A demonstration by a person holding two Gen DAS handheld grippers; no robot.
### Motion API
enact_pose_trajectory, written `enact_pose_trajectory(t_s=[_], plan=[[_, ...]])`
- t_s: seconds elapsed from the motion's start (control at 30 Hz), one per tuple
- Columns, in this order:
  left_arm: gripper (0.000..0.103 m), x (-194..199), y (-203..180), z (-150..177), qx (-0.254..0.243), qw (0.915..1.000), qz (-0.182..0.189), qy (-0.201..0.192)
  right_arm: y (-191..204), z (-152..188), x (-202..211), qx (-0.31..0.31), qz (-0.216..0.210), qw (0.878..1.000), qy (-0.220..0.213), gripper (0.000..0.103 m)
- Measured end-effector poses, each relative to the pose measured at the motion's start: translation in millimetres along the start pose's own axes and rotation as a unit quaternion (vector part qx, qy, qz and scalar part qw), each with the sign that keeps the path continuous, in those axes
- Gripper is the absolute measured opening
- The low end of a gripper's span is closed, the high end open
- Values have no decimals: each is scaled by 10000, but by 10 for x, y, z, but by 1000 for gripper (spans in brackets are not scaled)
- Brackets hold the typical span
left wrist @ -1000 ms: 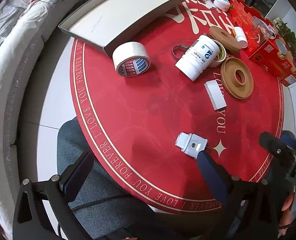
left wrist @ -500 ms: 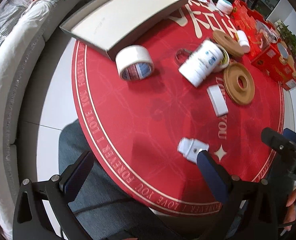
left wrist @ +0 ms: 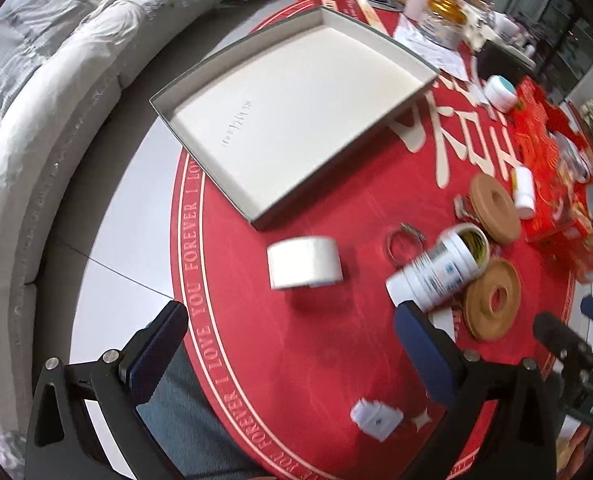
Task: Organize rigid objects
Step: 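Move left tool toward white tape roll while right tool approaches tan ring holder, then grasp white tape roll with left tool while right tool grasps tan ring holder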
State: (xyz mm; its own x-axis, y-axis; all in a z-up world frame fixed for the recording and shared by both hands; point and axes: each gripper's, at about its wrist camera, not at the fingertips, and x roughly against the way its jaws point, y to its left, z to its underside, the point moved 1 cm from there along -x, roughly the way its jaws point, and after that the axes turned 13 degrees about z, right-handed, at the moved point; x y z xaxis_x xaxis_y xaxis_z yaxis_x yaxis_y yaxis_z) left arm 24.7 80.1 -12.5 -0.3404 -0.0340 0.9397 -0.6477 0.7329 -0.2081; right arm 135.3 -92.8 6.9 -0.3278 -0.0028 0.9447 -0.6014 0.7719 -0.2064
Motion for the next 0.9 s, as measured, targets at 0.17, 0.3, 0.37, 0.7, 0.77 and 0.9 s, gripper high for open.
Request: enact_pose_trajectory(t_s=[0.17, 0.3, 0.37, 0.7, 0.77, 0.9], plan=[[103, -120, 78, -44, 86, 9998, -124, 95, -11, -47, -180, -75, 20, 9998, 208, 102], [103, -195, 138, -49, 137, 9996, -184, 193, -44, -44, -317, -123, 58, 9992, 385, 102], [103, -215, 156, -46, 144, 9995, -198, 215, -58, -41, -361, -155, 47, 9989, 440, 102], [103, -242, 185, -61, 147, 9993, -223, 250, -5, -53, -513, -112, -25, 9982, 588, 102], [103, -263, 186, -73, 158, 9993, -225, 262, 5, -52, -525, -109, -34, 9982, 593, 102], [103, -278, 193, -86, 176, 9992, -214, 273, 25, -42, -540, -84, -24, 9981, 603, 102]])
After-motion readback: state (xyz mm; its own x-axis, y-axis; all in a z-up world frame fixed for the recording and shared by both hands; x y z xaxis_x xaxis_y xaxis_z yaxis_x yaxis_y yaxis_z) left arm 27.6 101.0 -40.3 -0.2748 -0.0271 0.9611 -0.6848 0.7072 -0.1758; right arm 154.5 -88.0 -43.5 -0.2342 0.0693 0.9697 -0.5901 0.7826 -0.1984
